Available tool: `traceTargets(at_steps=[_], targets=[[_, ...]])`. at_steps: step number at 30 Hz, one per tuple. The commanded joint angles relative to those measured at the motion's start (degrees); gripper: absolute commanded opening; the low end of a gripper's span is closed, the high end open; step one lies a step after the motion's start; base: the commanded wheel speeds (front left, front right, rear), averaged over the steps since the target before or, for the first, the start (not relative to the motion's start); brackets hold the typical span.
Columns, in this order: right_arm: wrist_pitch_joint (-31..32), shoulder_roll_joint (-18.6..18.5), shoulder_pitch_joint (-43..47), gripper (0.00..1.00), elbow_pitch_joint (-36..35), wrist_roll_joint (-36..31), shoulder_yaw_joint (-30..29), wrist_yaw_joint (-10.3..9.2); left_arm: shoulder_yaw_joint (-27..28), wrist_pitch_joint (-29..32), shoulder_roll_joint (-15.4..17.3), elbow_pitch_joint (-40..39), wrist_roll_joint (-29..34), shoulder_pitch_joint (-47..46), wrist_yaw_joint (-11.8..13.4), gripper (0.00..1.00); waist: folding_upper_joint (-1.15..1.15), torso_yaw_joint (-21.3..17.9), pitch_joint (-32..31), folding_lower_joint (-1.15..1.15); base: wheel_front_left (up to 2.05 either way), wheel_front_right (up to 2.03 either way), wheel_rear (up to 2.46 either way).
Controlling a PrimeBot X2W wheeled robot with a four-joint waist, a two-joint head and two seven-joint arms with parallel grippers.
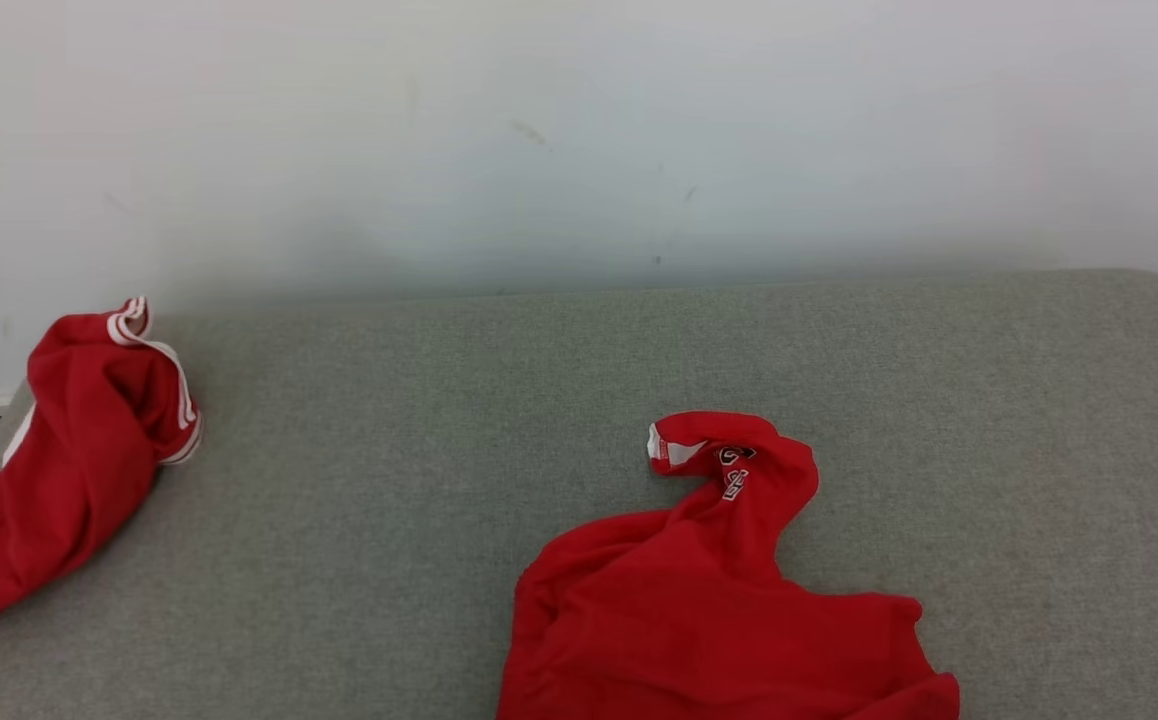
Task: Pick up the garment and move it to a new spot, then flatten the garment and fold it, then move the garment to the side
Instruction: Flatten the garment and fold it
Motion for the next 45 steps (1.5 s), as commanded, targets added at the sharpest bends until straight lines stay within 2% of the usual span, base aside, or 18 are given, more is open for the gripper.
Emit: traceTargets(at_steps=[1,18,41,43,44,45], targets=[[-0.47,-0.24,-0.86,1.00,0.72,0.22,0.39,-0.15,-0.35,-0.47,0.68,0.12,-1.07,-0.94,0.09,1.00,0.00,0.16,0.23,0.00,0.00,0.00,0.00],[-4.66,0.12,-5.18,1.00,5.84,2.84,4.05,-0.15,-7.72,-2.57,2.73,1.39,-6.10,-5.71,0.09,1.00,0.00,0.61,1.82,0.00,0.00,0.00,0.00],[-7.10,0.36,-8.68,1.00,5.80,3.64,7.02,-0.15,-16.64,-4.11,2.51,5.31,-10.30,-12.17,0.09,1.00,0.00,-0.85,3.84,0.00,0.00,0.00,0.00],[-7.29,0.24,-8.88,1.00,5.63,4.01,7.35,-0.15,-17.62,-4.23,2.49,5.48,-10.85,-12.44,0.09,0.86,0.00,-0.95,3.80,0.00,0.00,0.00,0.00],[-7.39,0.13,-9.00,0.89,5.51,4.13,7.56,-0.15,-17.99,-4.23,2.52,5.58,-11.13,-12.62,0.09,0.78,0.00,-1.01,3.76,0.00,0.00,0.00,0.00],[-7.49,-0.02,-9.13,0.73,5.44,4.29,7.76,-0.15,-18.41,-4.21,2.54,5.66,-11.33,-12.82,0.09,0.65,0.00,-1.07,3.72,0.00,0.00,0.00,0.00]])
